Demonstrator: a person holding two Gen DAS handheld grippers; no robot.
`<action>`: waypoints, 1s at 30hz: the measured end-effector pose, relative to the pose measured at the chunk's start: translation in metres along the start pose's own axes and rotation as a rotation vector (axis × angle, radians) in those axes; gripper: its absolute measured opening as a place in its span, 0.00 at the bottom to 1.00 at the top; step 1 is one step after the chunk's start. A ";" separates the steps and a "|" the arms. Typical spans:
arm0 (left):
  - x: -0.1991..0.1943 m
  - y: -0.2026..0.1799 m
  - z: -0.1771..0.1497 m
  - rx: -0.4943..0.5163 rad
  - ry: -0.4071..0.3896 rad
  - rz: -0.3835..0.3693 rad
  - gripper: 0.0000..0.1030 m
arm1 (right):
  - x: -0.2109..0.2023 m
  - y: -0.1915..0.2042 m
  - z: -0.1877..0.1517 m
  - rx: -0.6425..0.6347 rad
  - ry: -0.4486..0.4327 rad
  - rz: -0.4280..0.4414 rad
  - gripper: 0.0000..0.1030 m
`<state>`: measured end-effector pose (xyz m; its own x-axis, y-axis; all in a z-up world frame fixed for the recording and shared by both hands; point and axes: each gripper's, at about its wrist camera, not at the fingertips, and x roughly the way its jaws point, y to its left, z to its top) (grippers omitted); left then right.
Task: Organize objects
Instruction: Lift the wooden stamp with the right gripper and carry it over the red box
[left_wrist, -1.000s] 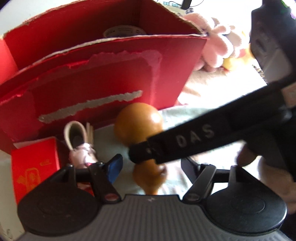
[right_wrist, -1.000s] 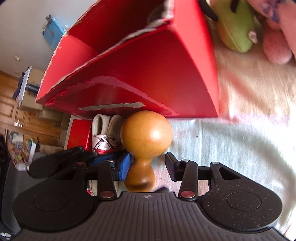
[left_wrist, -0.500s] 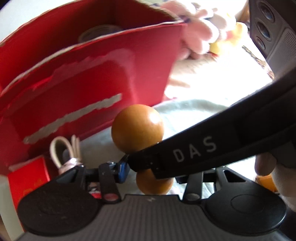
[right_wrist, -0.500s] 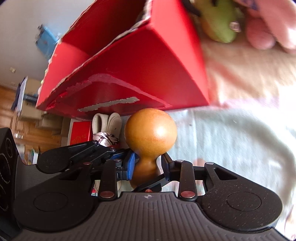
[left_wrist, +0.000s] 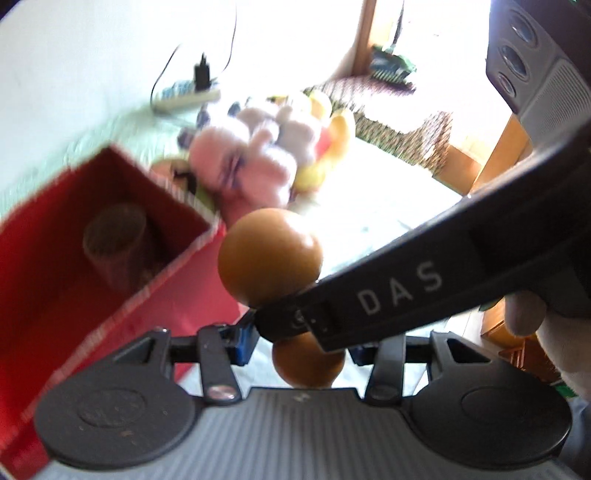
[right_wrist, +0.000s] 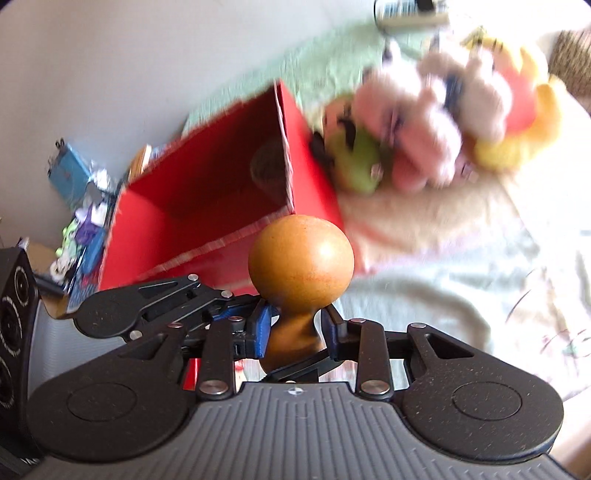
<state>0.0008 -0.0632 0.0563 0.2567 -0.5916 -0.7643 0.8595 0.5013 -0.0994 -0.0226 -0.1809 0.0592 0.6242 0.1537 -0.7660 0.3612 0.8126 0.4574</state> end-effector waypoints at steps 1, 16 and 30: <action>-0.007 0.001 0.005 0.010 -0.022 -0.004 0.47 | -0.005 0.002 0.002 -0.010 -0.022 -0.002 0.31; -0.047 0.102 0.051 -0.130 -0.181 0.142 0.47 | 0.050 0.084 0.094 -0.284 -0.039 0.101 0.30; 0.019 0.185 0.015 -0.420 0.032 0.211 0.47 | 0.170 0.087 0.117 -0.379 0.291 0.122 0.30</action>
<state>0.1712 0.0084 0.0328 0.3866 -0.4328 -0.8144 0.5351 0.8245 -0.1842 0.1959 -0.1499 0.0217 0.4073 0.3676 -0.8360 -0.0141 0.9179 0.3967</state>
